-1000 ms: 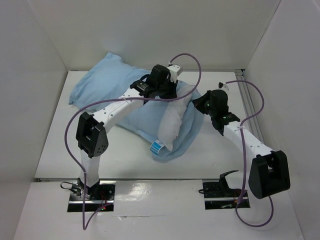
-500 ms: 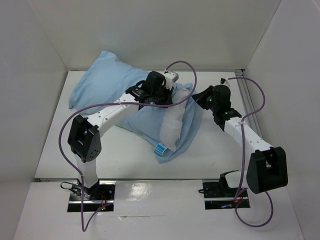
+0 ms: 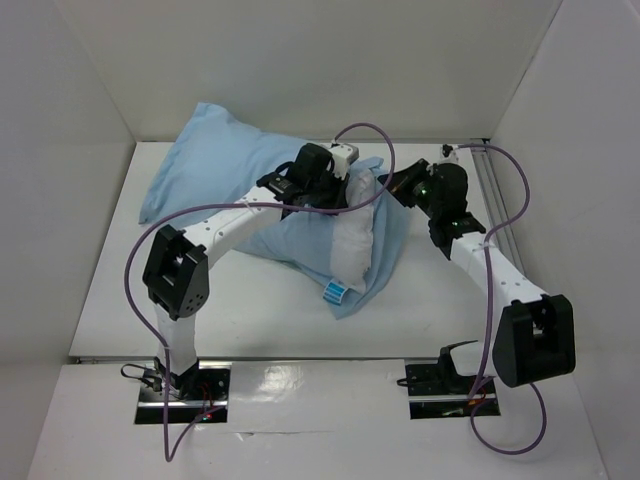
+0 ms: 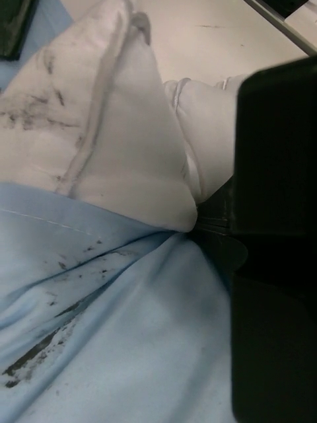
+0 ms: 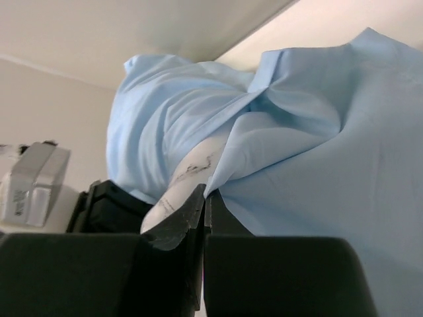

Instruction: Put the pillow into the pillowcase

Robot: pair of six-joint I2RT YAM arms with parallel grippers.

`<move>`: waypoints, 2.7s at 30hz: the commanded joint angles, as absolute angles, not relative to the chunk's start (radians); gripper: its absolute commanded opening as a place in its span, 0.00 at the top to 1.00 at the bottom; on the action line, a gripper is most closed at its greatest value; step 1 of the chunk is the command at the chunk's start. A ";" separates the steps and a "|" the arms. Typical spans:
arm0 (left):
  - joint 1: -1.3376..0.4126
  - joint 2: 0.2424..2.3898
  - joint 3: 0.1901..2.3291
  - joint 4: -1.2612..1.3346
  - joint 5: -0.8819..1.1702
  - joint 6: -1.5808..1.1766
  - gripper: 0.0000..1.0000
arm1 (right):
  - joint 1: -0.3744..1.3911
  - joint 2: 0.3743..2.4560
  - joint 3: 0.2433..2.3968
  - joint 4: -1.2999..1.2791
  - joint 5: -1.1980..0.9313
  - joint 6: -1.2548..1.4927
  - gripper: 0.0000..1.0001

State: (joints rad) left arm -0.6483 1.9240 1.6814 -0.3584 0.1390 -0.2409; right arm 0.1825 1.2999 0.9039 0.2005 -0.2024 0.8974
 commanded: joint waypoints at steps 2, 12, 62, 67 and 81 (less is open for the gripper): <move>-0.638 2.049 1.600 -0.655 0.129 -0.222 1.00 | 0.169 1.213 1.114 0.788 -0.288 0.980 1.00; -0.638 2.148 1.578 -0.615 0.138 -0.241 1.00 | 0.196 1.223 1.161 0.949 -0.485 1.035 1.00; -0.572 1.815 1.943 -0.853 0.420 -0.305 0.16 | 0.259 1.108 1.022 -0.268 -0.015 0.657 0.41; -0.590 1.734 1.980 -0.929 0.286 -0.295 0.16 | 0.259 1.098 1.031 -0.397 -0.061 0.621 0.26; -0.922 1.379 1.339 -0.905 -0.256 -0.524 0.00 | 0.307 1.025 0.785 -0.451 -0.141 0.713 0.18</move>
